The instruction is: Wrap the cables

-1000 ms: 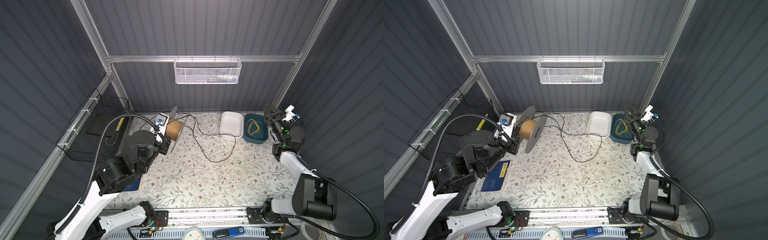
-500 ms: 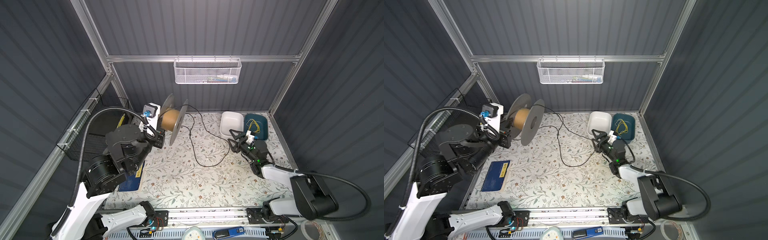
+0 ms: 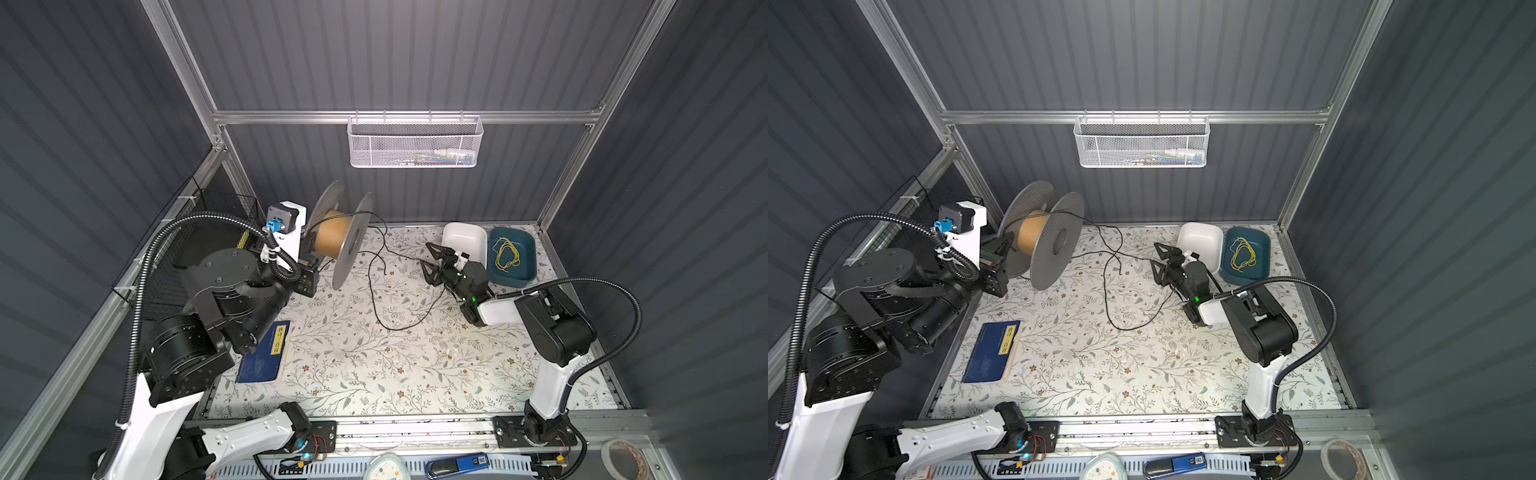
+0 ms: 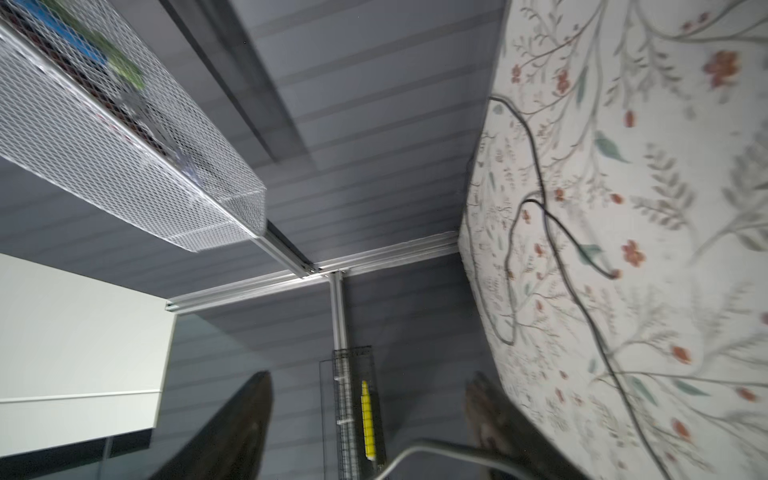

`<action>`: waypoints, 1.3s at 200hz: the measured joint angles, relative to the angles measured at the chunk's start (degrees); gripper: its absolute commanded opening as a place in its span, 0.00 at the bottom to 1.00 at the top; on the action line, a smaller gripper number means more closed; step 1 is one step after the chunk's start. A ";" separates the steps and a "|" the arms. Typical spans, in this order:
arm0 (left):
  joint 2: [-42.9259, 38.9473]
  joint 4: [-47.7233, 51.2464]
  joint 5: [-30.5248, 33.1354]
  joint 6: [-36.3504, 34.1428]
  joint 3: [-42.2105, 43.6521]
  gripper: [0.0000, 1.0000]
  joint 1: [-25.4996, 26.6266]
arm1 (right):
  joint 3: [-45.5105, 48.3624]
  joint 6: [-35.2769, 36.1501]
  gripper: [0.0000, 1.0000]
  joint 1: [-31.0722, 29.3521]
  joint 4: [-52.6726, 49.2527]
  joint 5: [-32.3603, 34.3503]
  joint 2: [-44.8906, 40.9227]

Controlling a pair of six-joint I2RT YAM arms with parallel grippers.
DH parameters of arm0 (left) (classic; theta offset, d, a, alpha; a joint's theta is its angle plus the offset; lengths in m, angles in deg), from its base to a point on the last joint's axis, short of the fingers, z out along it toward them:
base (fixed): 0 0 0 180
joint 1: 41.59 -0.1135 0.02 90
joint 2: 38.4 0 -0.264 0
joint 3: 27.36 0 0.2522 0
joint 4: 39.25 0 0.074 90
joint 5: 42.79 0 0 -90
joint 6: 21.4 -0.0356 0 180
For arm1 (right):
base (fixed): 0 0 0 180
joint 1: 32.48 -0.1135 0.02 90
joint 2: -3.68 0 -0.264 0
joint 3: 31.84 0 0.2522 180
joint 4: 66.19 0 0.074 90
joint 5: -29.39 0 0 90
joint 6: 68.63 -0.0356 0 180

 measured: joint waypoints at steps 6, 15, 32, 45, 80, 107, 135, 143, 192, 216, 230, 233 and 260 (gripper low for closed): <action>-0.17 0.02 0.00 0.00 0.00 0.00 0.00 | -1.33 -0.26 0.45 0.13 -0.04 0.31 0.52; -0.52 0.02 -0.02 0.00 0.00 0.00 0.00 | -3.02 0.07 0.35 0.42 -0.17 0.39 1.09; -1.42 0.15 0.00 0.00 0.00 0.00 0.00 | -5.31 -0.09 0.18 1.22 -1.31 0.81 1.40; -2.12 0.74 0.04 0.00 -0.24 0.00 0.00 | -6.10 1.16 0.16 2.19 -2.03 1.03 1.05; -3.65 2.69 0.28 -0.02 -1.20 0.00 0.00 | -6.64 5.09 0.07 5.25 -5.79 1.20 -1.25; -4.76 4.13 0.50 -0.04 -1.18 0.00 0.00 | -8.20 8.41 0.01 7.15 -8.11 0.09 -3.41; -4.76 4.22 0.35 -0.11 -0.44 0.00 0.00 | -8.46 14.93 0.00 8.02 -14.25 -0.68 -10.73; -4.74 4.44 0.00 -0.37 0.09 0.00 0.00 | -8.48 17.14 0.00 8.04 -16.28 -0.59 -13.51; -3.30 10.69 -4.11 -0.63 0.57 0.00 0.00 | -15.37 31.71 0.00 9.20 -28.59 2.86 -29.18; -3.32 14.71 -6.45 -0.26 0.85 0.00 0.00 | -20.65 35.74 0.00 12.37 -32.20 4.28 -30.49; -3.32 17.05 -8.26 -0.04 0.87 0.00 0.00 | -23.61 37.73 0.00 14.25 -35.01 5.44 -29.79; -3.32 17.46 -8.63 0.00 0.87 0.00 0.00 | -24.17 38.07 0.00 14.64 -35.56 5.60 -29.62; -3.21 20.63 -11.74 0.24 0.87 0.00 0.00 | -28.55 40.76 0.00 17.11 -39.39 7.04 -26.29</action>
